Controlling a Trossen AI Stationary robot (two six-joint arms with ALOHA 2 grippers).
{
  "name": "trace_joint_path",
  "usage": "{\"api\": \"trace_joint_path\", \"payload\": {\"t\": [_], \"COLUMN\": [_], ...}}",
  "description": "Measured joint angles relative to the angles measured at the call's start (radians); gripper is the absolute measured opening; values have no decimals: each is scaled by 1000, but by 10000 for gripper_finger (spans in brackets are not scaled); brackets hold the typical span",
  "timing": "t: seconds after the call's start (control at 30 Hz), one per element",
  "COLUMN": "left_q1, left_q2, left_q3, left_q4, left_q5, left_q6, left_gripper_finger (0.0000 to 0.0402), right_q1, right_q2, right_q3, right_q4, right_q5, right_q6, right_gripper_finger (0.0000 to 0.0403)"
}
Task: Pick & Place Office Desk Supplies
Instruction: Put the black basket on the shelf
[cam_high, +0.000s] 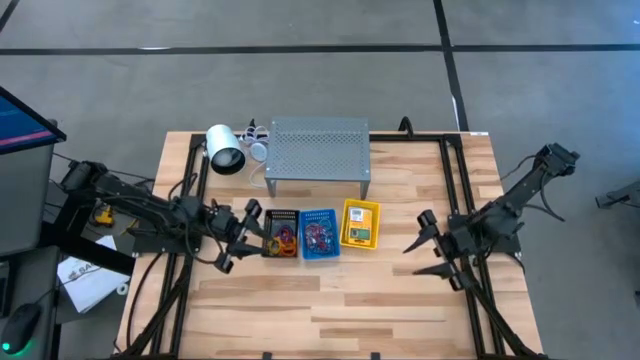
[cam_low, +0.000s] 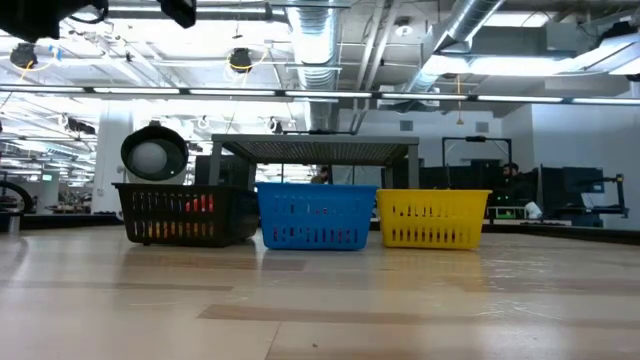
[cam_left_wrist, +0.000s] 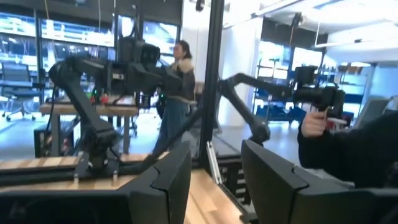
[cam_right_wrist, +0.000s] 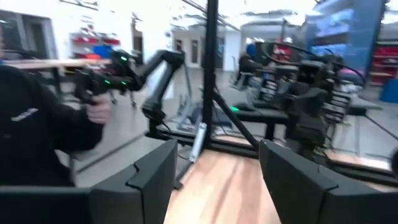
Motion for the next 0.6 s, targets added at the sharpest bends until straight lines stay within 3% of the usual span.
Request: {"api": "trace_joint_path", "payload": {"t": [0.17, 0.33, 0.6], "left_q1": [-6, -6, -6], "left_q2": [0, 0, 0], "left_q3": [-12, -12, -12], "left_q4": [37, 37, 37], "left_q5": [0, 0, 0], "left_q6": [2, 3, 81], "left_gripper_finger": [136, 136, 136], "right_q1": [0, -8, -128], "right_q2": [21, 86, 143], "right_q3": [-19, -54, -58], "right_q4": [87, 192, 255], "right_q5": [-81, -84, -85], "right_q6": [-40, -112, -167], "right_gripper_finger": [223, 223, 223]}}
